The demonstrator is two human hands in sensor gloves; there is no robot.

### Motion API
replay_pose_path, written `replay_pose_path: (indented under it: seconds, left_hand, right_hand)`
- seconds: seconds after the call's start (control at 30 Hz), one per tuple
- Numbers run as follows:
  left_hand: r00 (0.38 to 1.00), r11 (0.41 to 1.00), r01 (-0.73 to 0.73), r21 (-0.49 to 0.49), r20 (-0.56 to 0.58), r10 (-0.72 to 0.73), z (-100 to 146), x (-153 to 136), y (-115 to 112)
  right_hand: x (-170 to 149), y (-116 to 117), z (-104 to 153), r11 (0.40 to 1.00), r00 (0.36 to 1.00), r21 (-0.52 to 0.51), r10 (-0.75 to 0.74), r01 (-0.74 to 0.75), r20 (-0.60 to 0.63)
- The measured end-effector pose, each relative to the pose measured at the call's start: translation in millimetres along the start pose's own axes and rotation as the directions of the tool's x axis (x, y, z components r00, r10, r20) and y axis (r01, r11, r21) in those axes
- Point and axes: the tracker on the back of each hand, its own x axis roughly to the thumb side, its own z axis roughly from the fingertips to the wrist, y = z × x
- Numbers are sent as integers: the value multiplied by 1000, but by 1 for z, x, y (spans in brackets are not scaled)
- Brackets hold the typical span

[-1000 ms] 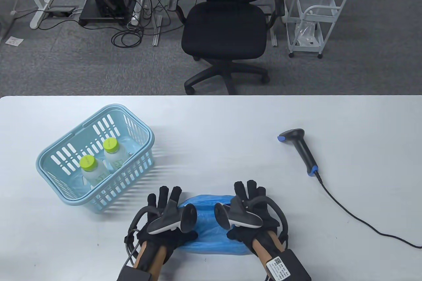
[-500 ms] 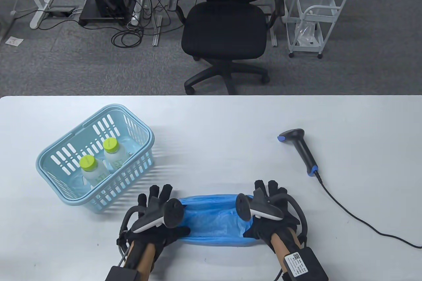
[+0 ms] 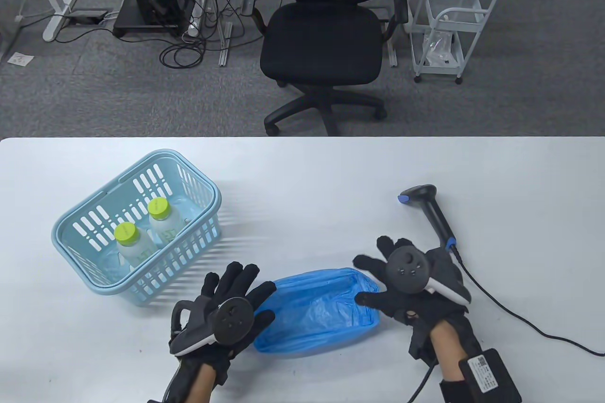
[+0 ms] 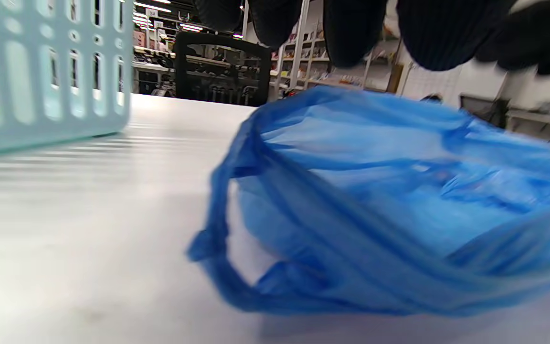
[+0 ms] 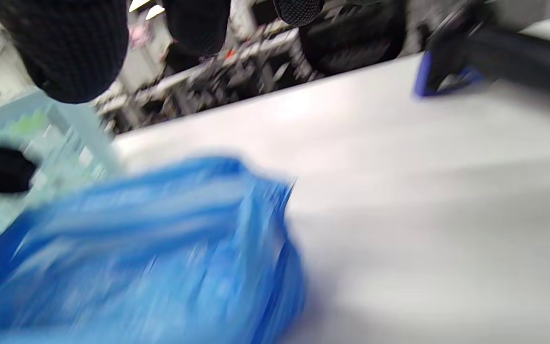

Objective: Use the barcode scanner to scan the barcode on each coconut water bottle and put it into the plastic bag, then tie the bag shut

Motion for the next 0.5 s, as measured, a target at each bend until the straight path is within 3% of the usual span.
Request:
replay_pose_path:
  seconds: [0.1, 0.2, 0.5]
  left_hand:
    - [996, 995, 62, -80, -55, -66, 0, 2, -5]
    - [993, 985, 58, -164, -92, -73, 5, 3, -7]
    - [984, 979, 48, -199, -158, -80, 8, -5, -10]
  right_hand:
    - [-32, -24, -19, 989, 983, -146, -60, 35, -173]
    - [-58, -35, -41, 981, 948, -191, -95, 37, -303]
    - [-140, -15, -113, 995, 836, -96, -83, 36, -543]
